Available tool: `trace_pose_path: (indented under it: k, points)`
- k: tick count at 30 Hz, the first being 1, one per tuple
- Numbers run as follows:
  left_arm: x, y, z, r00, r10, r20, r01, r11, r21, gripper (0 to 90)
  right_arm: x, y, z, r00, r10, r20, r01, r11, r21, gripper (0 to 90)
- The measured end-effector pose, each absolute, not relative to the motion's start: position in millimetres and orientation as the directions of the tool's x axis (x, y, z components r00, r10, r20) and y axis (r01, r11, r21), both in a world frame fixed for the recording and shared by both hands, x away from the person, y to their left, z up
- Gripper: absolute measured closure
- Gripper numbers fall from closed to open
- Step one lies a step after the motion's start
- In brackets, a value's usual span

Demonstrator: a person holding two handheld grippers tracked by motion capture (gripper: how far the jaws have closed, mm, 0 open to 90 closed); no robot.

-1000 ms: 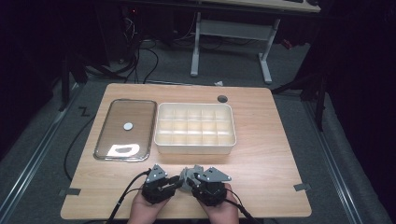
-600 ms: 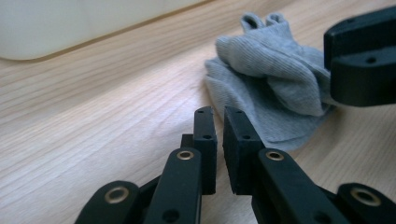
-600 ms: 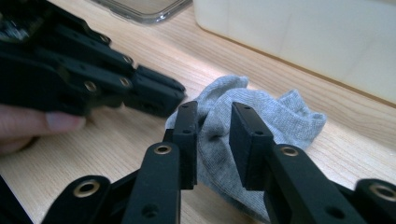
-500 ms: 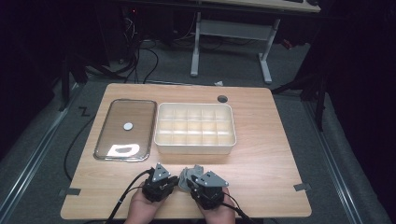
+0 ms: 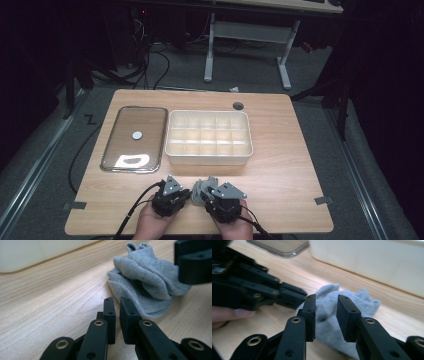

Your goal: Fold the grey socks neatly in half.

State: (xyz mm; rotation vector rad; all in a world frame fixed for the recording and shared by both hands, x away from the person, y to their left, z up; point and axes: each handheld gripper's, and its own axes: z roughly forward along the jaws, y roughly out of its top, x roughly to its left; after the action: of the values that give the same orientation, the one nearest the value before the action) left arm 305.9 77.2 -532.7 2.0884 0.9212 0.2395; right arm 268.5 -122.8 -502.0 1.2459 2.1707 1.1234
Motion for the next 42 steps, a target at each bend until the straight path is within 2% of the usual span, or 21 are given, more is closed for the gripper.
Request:
trace_pose_path:
  k: [3,6,9,19,24,28,32,38,42]
  points:
    - [304.9,76.2,-532.8,0.719,0.681,-0.136,0.523,-0.402,0.752,82.8,277.5,-130.0,-505.5,-0.490,0.870,0.058,0.554,0.260,0.791,69.9]
    - [304.9,75.8,-533.0,0.721,0.679,-0.138,0.521,-0.401,0.753,82.9,283.4,-129.2,-510.6,-0.475,0.880,0.021,0.571,0.290,0.768,76.7]
    - [304.8,75.7,-533.1,0.723,0.677,-0.137,0.520,-0.402,0.754,82.9,287.4,-123.2,-518.4,-0.506,0.862,0.030,0.593,0.322,0.738,79.8]
    - [303.7,75.1,-533.3,0.726,0.675,-0.131,0.514,-0.406,0.756,83.1,287.6,-102.5,-515.7,-0.572,0.820,0.038,0.565,0.360,0.742,81.9]
    - [303.3,74.8,-533.5,0.729,0.671,-0.131,0.510,-0.407,0.758,81.9,286.1,-104.0,-506.8,-0.572,0.819,0.038,0.548,0.348,0.760,80.0]
    - [303.1,74.5,-533.4,0.729,0.672,-0.132,0.512,-0.406,0.757,81.4,274.5,-116.7,-500.4,-0.552,0.831,0.067,0.549,0.302,0.779,70.5]
    - [302.6,74.0,-533.2,0.729,0.671,-0.133,0.512,-0.406,0.756,81.1,263.2,-118.0,-503.5,-0.570,0.819,0.060,0.535,0.314,0.784,68.8]
    - [301.1,72.4,-533.2,0.731,0.669,-0.134,0.511,-0.408,0.757,81.1,268.9,-115.5,-517.1,-0.570,0.821,0.039,0.556,0.351,0.754,73.4]
    - [301.2,72.4,-533.2,0.731,0.669,-0.136,0.512,-0.406,0.756,81.1,272.2,-115.3,-520.0,-0.564,0.825,0.034,0.564,0.355,0.746,85.6]
